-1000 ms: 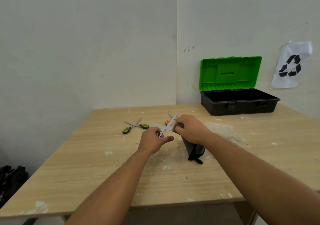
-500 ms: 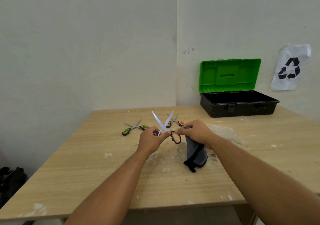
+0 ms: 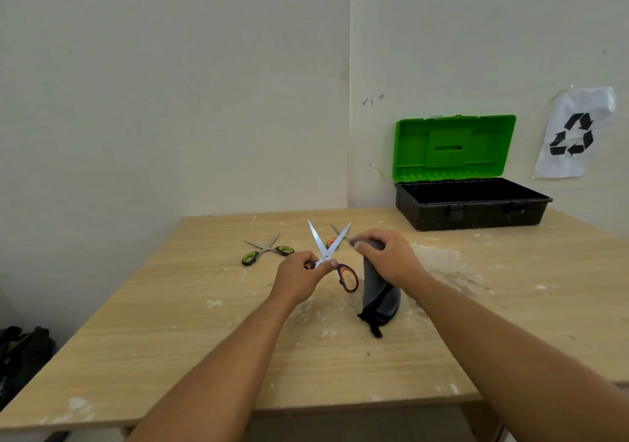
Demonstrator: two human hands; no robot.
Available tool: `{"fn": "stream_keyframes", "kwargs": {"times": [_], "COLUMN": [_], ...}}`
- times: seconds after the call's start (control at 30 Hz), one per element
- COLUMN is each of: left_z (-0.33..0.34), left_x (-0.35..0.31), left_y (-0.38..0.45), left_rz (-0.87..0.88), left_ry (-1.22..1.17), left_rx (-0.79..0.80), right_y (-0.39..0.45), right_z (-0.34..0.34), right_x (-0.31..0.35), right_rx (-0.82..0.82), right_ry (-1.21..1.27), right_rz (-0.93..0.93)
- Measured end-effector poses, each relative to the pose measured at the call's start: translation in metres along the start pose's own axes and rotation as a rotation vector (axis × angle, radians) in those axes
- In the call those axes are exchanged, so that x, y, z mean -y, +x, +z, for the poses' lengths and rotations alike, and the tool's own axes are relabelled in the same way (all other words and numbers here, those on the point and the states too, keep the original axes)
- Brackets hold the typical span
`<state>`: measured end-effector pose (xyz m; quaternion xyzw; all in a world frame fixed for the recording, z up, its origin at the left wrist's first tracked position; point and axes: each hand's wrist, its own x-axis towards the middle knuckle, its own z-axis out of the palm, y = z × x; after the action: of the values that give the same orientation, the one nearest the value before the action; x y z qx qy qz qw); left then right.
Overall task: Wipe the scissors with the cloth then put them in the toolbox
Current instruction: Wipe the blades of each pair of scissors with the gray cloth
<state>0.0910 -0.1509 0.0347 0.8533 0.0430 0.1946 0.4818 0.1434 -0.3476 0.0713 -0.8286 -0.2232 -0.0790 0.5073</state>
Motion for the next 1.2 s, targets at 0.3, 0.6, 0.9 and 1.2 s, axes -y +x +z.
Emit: {"fn": "stream_keyframes", "kwargs": {"times": [0.3, 0.6, 0.9, 1.2], "left_z": [0.003, -0.005, 0.005, 0.020], "left_x": [-0.007, 0.000, -0.008, -0.003], "left_y": [-0.001, -0.002, 0.002, -0.016], "left_rz": [0.044, -0.098, -0.174, 0.129], "left_ry": [0.005, -0.196, -0.434, 0.198], "left_rx": [0.053, 0.066, 0.111, 0.019], "right_y": [-0.005, -0.003, 0.000, 0.002], "right_z": [0.005, -0.008, -0.007, 0.004], "right_x": [0.007, -0.004, 0.009, 0.012], "right_rx": [0.291, 0.165, 0.221, 0.051], "right_ry": [-0.357, -0.289, -0.047, 0.003], "right_rz": [-0.412, -0.314, 0.020, 0.278]}}
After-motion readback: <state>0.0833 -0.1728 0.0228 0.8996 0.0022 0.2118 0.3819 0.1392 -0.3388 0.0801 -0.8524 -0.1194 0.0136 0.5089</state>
